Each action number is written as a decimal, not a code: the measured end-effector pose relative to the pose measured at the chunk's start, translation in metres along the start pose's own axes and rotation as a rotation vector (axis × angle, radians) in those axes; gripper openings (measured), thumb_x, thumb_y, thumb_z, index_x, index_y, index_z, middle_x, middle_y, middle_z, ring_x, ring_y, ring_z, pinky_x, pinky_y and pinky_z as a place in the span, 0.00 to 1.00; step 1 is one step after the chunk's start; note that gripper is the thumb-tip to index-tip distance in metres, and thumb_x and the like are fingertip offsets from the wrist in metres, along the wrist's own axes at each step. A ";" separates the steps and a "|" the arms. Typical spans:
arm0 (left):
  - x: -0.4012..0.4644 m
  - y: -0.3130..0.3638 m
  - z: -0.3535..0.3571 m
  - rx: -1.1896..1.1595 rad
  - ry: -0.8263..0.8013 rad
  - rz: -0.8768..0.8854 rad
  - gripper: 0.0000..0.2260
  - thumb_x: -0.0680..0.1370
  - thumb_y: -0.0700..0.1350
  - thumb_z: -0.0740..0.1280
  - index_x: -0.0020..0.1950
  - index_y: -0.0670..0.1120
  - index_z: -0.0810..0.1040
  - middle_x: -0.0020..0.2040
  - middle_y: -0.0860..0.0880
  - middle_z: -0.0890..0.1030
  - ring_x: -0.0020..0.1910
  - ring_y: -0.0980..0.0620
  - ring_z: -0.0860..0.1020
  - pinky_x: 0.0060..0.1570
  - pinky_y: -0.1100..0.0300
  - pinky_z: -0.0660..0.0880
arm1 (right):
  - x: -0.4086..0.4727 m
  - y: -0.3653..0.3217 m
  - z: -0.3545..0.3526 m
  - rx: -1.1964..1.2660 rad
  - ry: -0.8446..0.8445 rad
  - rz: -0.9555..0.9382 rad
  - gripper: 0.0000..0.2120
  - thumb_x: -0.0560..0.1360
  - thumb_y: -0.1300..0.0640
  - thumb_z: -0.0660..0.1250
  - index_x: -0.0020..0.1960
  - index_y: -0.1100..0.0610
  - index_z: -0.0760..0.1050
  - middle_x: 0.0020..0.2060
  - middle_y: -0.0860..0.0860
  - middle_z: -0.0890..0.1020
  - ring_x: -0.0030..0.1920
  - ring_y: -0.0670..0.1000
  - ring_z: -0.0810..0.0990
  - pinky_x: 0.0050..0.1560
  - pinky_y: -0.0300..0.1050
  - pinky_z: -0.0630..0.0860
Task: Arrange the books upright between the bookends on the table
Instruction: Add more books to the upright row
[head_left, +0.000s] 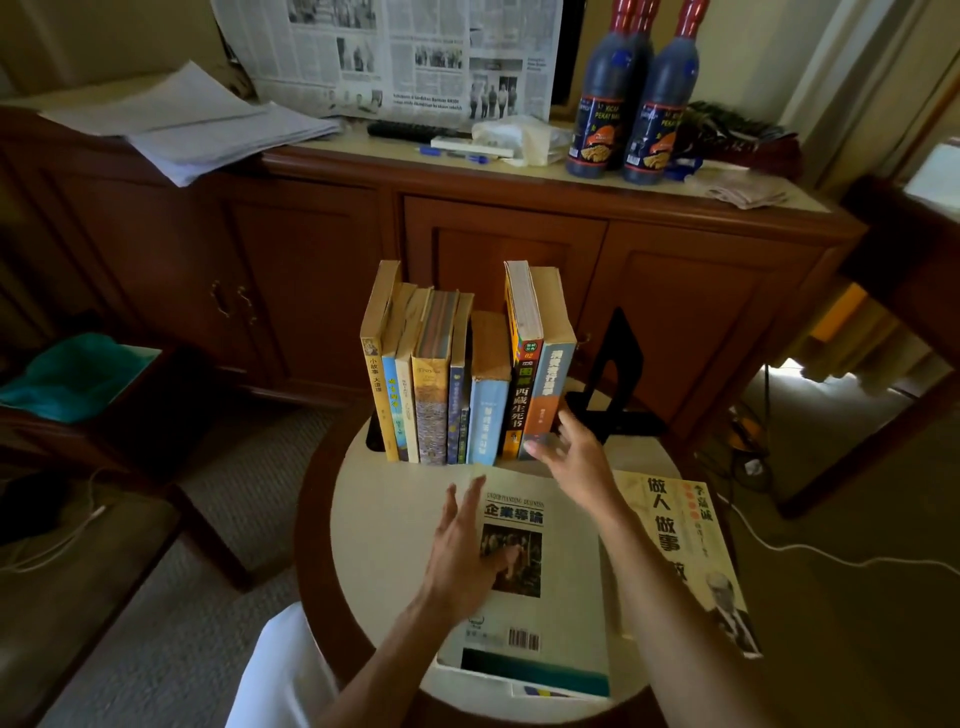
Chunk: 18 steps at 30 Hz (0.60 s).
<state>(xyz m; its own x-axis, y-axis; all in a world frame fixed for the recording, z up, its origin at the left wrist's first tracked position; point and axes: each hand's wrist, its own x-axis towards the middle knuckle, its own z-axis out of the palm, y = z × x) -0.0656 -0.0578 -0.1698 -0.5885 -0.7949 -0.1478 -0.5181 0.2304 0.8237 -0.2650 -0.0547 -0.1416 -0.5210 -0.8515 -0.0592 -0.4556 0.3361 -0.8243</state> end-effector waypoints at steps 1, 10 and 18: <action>0.003 -0.001 -0.004 -0.011 0.024 -0.027 0.43 0.73 0.45 0.75 0.80 0.52 0.52 0.75 0.53 0.62 0.76 0.46 0.59 0.72 0.39 0.64 | -0.017 0.002 0.002 -0.059 0.043 0.020 0.29 0.76 0.48 0.70 0.74 0.47 0.65 0.71 0.49 0.73 0.71 0.51 0.71 0.70 0.56 0.69; 0.010 0.019 -0.041 -0.673 -0.170 -0.502 0.13 0.70 0.33 0.75 0.51 0.37 0.77 0.46 0.40 0.85 0.36 0.49 0.85 0.30 0.62 0.77 | -0.151 0.044 0.020 -0.006 0.149 0.109 0.36 0.74 0.47 0.71 0.77 0.46 0.59 0.72 0.46 0.65 0.67 0.47 0.68 0.66 0.53 0.73; -0.011 0.053 -0.058 -0.527 -0.118 -0.306 0.12 0.81 0.45 0.67 0.63 0.45 0.72 0.52 0.40 0.83 0.45 0.45 0.83 0.40 0.51 0.80 | -0.162 0.036 -0.012 0.119 -0.140 -0.057 0.32 0.78 0.69 0.62 0.70 0.36 0.66 0.75 0.38 0.54 0.77 0.50 0.60 0.64 0.40 0.73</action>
<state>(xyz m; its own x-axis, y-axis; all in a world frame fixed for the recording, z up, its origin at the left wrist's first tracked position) -0.0507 -0.0698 -0.0923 -0.5418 -0.7071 -0.4545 -0.3155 -0.3301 0.8897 -0.2055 0.1004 -0.1552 -0.3876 -0.9182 -0.0812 -0.3883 0.2425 -0.8891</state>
